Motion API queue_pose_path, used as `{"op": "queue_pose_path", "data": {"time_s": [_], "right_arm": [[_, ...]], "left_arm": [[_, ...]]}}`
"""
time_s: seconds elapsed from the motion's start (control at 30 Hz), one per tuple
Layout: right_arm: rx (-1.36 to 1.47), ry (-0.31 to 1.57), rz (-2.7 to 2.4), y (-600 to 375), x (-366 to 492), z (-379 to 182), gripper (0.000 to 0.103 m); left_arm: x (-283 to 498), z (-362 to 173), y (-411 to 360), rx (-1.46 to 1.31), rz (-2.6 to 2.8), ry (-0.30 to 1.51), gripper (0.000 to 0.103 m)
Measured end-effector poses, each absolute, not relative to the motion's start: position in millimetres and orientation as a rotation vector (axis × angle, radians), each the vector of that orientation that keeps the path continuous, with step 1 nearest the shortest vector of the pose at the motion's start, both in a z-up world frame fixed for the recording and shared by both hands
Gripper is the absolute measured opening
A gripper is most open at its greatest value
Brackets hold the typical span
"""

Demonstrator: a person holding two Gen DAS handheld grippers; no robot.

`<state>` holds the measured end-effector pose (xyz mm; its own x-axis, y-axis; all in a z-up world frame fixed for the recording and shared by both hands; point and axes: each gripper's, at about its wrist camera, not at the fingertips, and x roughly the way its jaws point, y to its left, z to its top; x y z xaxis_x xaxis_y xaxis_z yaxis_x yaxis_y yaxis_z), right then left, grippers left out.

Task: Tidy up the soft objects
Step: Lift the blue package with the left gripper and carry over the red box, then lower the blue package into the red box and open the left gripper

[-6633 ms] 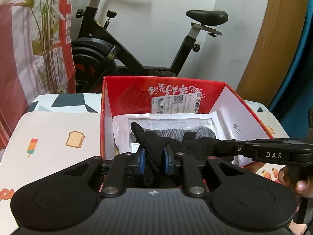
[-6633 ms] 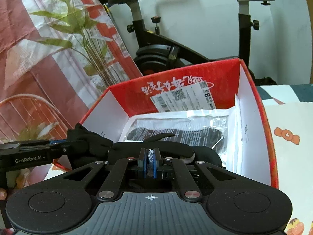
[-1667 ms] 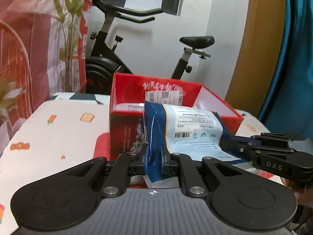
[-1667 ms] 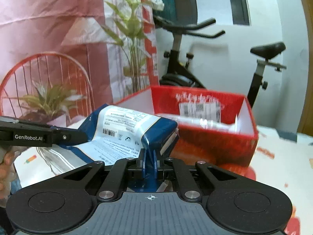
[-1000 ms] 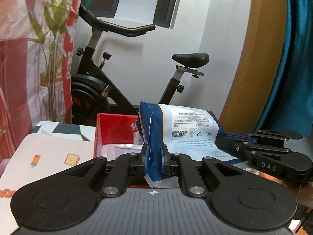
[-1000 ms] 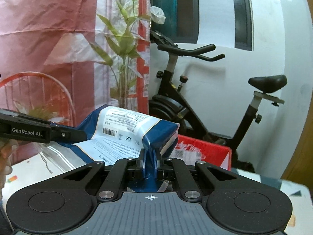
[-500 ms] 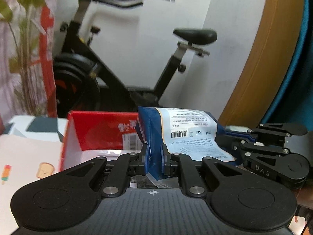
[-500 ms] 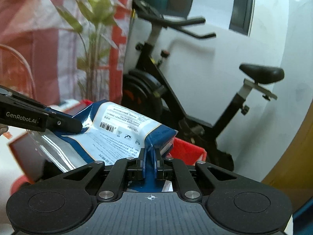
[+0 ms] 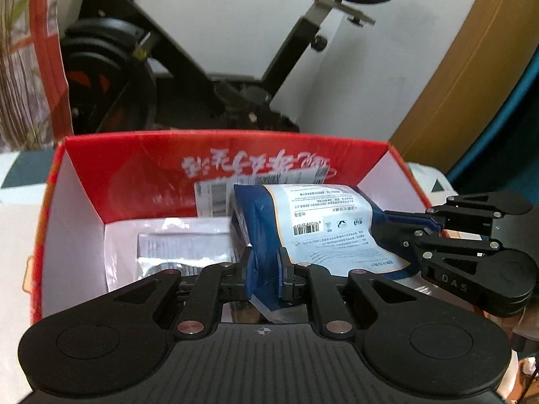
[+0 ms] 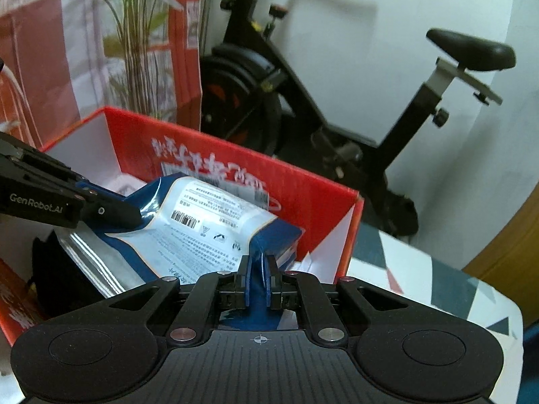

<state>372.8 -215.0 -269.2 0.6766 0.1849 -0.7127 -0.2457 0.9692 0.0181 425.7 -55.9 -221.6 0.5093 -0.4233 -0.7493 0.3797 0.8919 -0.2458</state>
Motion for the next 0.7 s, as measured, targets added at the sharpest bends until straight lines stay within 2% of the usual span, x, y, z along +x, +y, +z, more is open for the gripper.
{"op": "queue_pose_path", "data": {"time_s": [0.07, 0.13, 0.2, 0.47, 0.67, 0.7], "right_arm": [[-0.089, 0.814, 0.237, -213.2, 374.7, -273.1, 0.009], [-0.091, 0.831, 0.239, -211.1, 376.0, -275.3, 0.015], [-0.101, 0.834, 0.245, -207.6, 375.2, -274.5, 0.019], [-0.088, 0.764, 0.245, -207.1, 357.4, -247.0, 0.037], [-0.007, 0.662, 0.233, -214.1, 315.1, -216.5, 0.062], [0.014, 0.646, 0.231, -215.7, 308.8, -212.0, 0.069]], "left_arm": [[429.2, -225.4, -54.8, -0.055, -0.484, 0.946, 0.019], [431.8, -225.8, -52.9, -0.066, -0.483, 0.96, 0.032], [433.6, -227.5, -51.0, -0.076, -0.474, 0.978, 0.038], [417.0, -208.2, -54.5, -0.049, -0.479, 0.902, 0.051], [386.6, -173.7, -46.0, -0.026, -0.475, 0.787, 0.063], [378.0, -166.7, -42.3, -0.019, -0.47, 0.76, 0.066]]}}
